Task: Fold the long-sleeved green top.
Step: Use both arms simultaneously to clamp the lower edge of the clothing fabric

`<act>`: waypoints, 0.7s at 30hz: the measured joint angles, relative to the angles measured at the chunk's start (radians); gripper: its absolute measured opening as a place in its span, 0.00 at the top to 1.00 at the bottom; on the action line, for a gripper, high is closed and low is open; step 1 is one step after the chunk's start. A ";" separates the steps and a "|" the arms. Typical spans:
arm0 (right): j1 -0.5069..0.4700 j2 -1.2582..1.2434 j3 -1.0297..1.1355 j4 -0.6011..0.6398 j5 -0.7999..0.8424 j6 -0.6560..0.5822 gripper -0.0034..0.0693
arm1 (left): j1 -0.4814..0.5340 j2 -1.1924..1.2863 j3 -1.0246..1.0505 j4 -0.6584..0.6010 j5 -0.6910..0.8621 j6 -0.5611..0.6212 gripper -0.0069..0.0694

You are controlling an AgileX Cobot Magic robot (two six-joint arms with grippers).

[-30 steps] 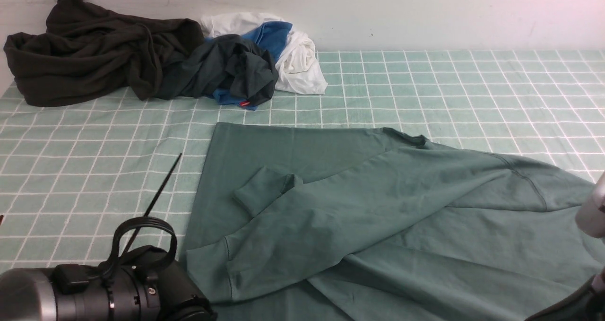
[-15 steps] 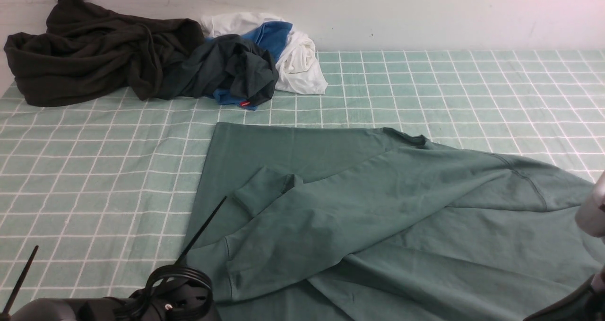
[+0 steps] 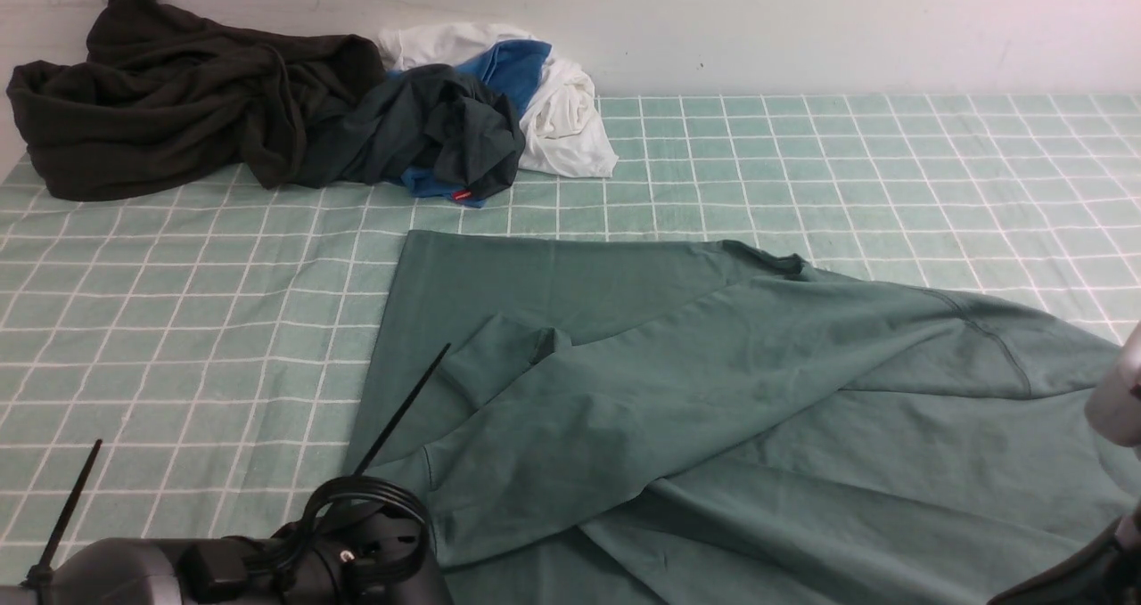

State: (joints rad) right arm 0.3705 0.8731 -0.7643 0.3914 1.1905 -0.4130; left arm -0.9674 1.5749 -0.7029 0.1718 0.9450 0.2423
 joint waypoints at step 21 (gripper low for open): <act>0.056 0.145 0.325 -0.383 -0.309 -0.265 0.24 | 0.101 -0.170 0.026 -0.067 0.019 -0.039 0.90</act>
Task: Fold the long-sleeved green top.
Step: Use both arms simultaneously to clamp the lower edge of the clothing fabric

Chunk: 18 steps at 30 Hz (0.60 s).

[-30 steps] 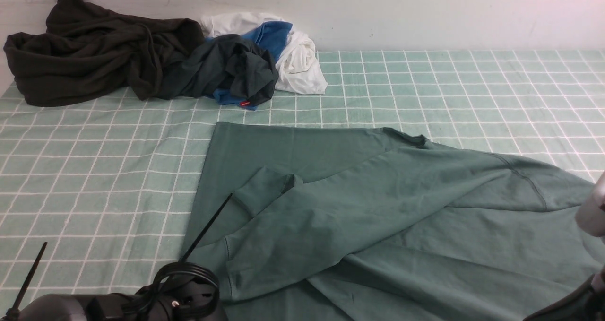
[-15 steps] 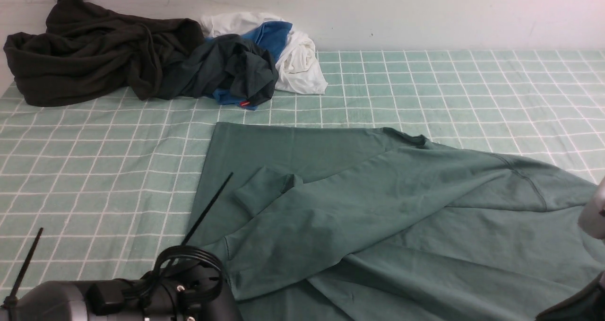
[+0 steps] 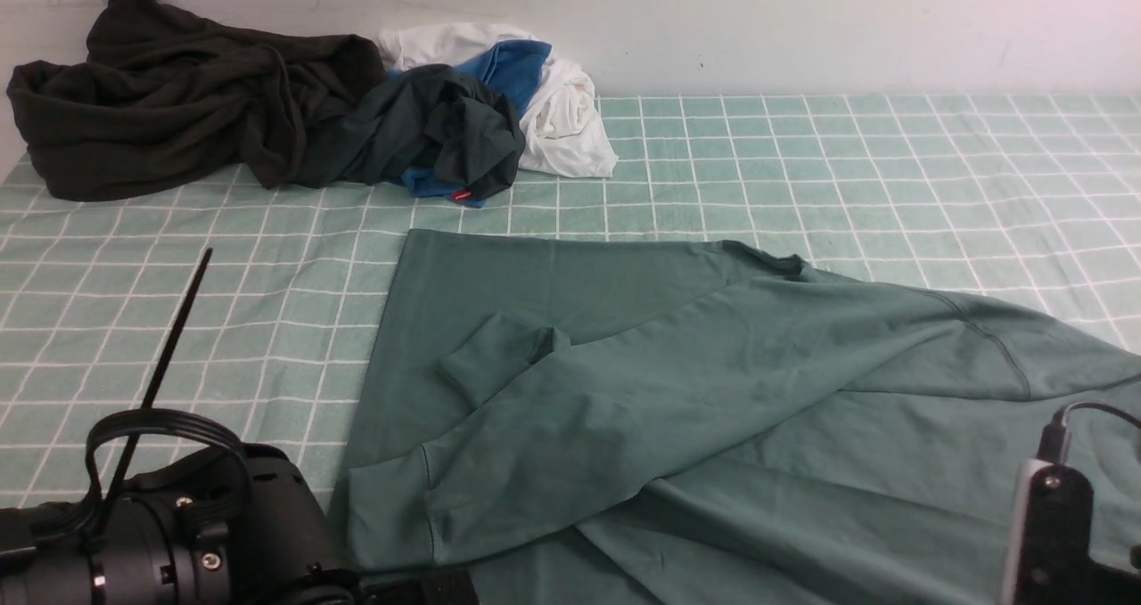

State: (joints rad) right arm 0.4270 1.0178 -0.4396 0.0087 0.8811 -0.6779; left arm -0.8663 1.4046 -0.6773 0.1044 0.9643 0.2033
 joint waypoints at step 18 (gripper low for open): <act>0.002 0.251 0.058 -0.275 -0.195 -0.040 0.42 | 0.000 0.000 0.007 -0.008 -0.048 0.005 0.90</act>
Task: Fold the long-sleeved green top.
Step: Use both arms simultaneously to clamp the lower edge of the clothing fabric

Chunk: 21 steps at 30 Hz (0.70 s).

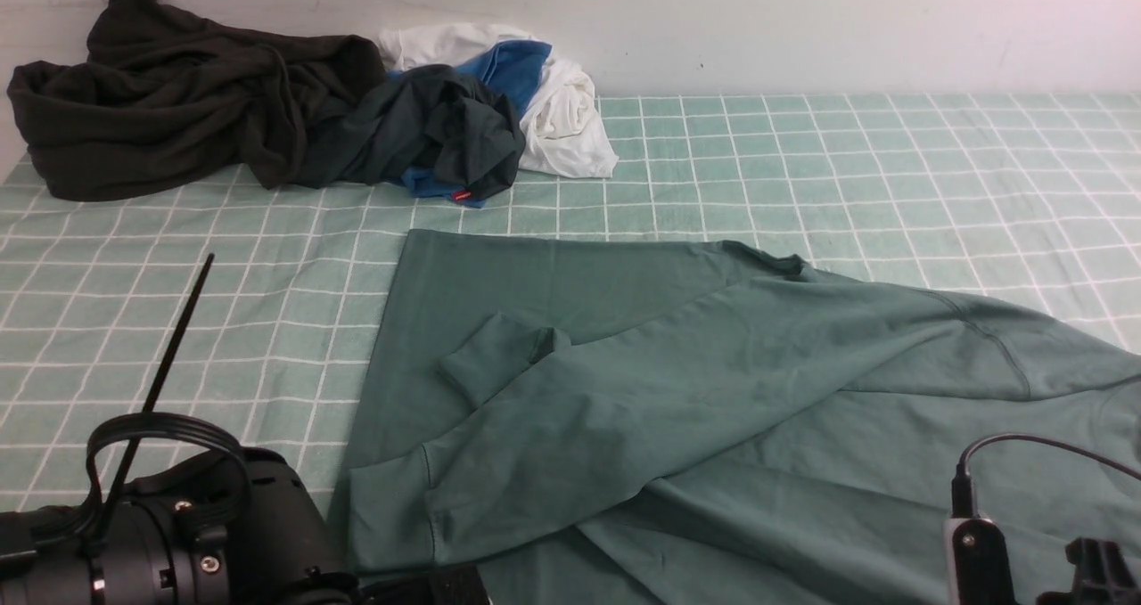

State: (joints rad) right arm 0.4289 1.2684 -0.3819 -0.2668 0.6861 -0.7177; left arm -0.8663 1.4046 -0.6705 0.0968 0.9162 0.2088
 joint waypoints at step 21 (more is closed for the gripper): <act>-0.011 -0.151 -0.117 -0.061 0.142 0.001 0.92 | 0.026 0.000 -0.103 0.071 0.079 -0.035 0.90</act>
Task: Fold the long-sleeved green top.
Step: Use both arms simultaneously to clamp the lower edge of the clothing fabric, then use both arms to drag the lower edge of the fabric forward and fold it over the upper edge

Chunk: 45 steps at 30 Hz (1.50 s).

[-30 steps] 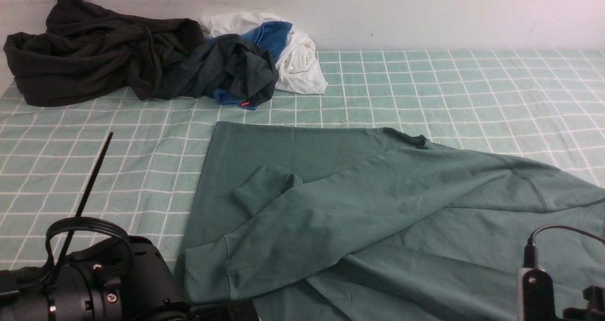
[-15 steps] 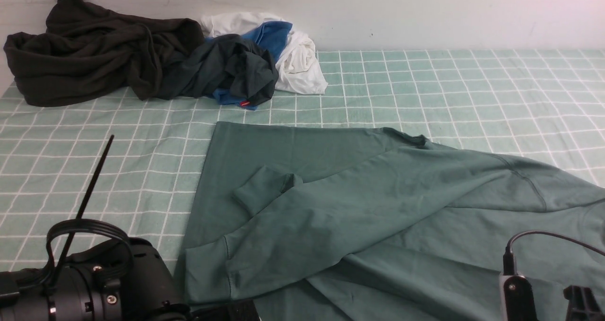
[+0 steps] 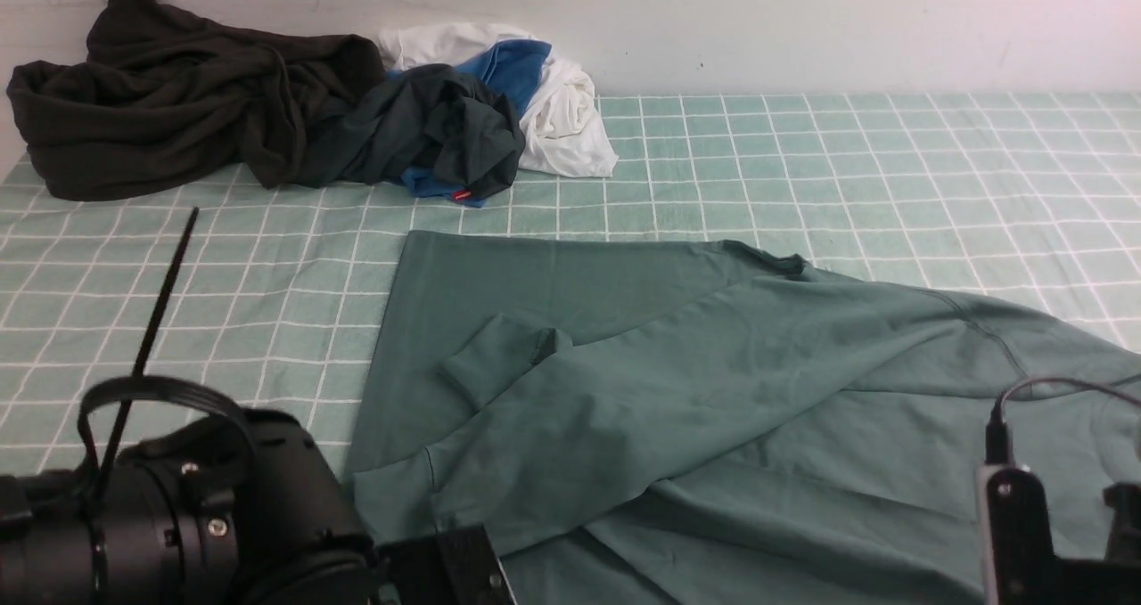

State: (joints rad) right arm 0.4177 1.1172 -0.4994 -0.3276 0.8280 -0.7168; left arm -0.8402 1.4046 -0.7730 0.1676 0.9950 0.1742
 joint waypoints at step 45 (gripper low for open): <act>-0.309 0.778 -1.086 0.102 0.030 0.675 0.34 | 0.527 0.744 -1.198 0.063 0.074 -0.087 0.48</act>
State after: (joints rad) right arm 0.1084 1.8951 -1.5853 -0.2260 0.8581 -0.0420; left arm -0.3133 2.1490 -1.9709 0.2306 1.0689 0.0872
